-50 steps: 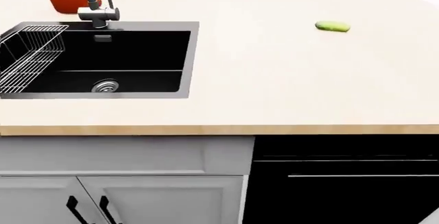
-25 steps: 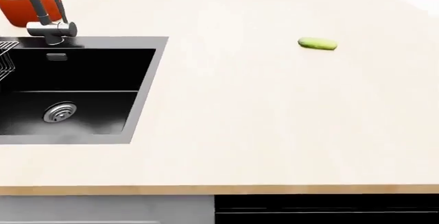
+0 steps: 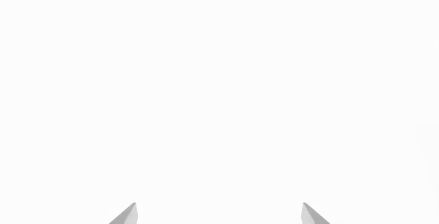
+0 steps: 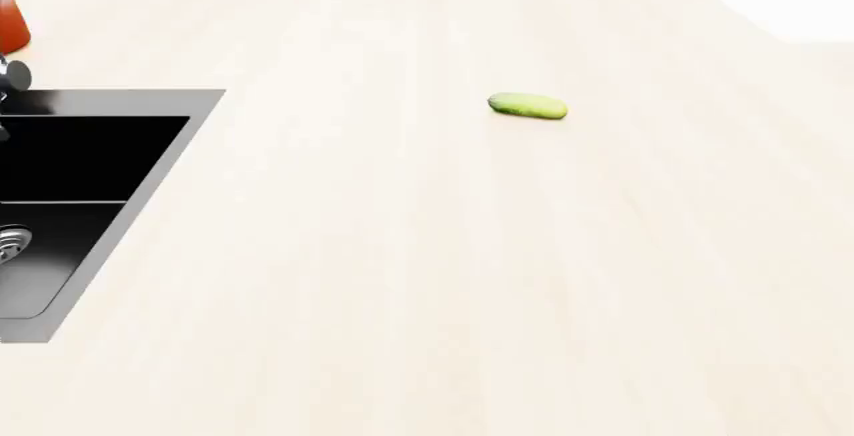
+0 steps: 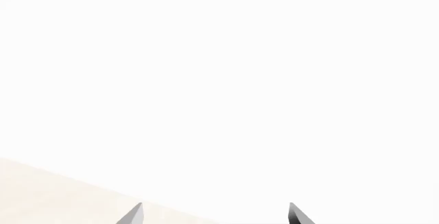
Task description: Place the two vegetables and bowl onto the tray for setting up a vegetable dip station.
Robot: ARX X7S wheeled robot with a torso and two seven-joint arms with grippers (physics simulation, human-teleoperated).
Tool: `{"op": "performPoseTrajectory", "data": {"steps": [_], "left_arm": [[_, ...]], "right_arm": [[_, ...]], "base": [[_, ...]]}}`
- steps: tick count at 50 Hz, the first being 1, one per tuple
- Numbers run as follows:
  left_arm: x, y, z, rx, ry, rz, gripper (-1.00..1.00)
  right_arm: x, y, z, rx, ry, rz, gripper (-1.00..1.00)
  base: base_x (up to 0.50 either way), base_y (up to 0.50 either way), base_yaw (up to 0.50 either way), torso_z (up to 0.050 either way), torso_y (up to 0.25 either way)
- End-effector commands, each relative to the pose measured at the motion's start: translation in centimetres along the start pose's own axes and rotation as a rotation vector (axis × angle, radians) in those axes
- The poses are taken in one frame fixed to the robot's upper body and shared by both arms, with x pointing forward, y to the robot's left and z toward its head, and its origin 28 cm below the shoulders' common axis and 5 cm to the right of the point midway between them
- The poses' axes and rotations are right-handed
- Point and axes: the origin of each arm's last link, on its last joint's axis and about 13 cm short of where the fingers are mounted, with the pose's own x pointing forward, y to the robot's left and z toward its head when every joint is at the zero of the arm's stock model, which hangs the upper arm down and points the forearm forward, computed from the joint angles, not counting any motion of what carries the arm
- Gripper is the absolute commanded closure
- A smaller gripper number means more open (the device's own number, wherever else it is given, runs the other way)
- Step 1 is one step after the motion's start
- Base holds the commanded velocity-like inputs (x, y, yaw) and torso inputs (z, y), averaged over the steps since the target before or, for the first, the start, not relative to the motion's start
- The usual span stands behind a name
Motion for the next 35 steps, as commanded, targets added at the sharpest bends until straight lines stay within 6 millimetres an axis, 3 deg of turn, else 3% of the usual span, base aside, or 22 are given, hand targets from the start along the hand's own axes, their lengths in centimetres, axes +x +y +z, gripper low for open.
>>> {"op": "performPoseTrajectory", "data": {"steps": [1, 16, 23, 35], "left_arm": [[0.02, 0.02, 0.05, -0.001, -0.002, 0.001, -1.00], [-0.04, 0.00, 0.08, 0.000, -0.003, 0.000, -1.00], [-0.06, -0.03, 0.11, 0.000, -0.002, 0.000, -1.00], [-0.06, -0.06, 0.07, -0.001, 0.001, -0.002, -1.00]], "right_arm": [[0.11, 0.08, -0.16, -0.001, 0.003, 0.005, -1.00], [0.21, 0.03, -0.48, -0.020, 0.026, -0.010, -1.00], [0.05, -0.22, -0.42, -0.022, 0.023, -0.017, -1.00], [0.34, -0.11, -1.12, -0.029, 0.075, -0.017, -1.00]], "base": [[0.19, -0.47, 0.00, 0.000, 0.000], [0.19, -0.46, 0.00, 0.000, 0.001], [0.08, 0.00, 0.00, 0.000, 0.000], [0.50, 0.00, 0.00, 0.000, 0.001]]}}
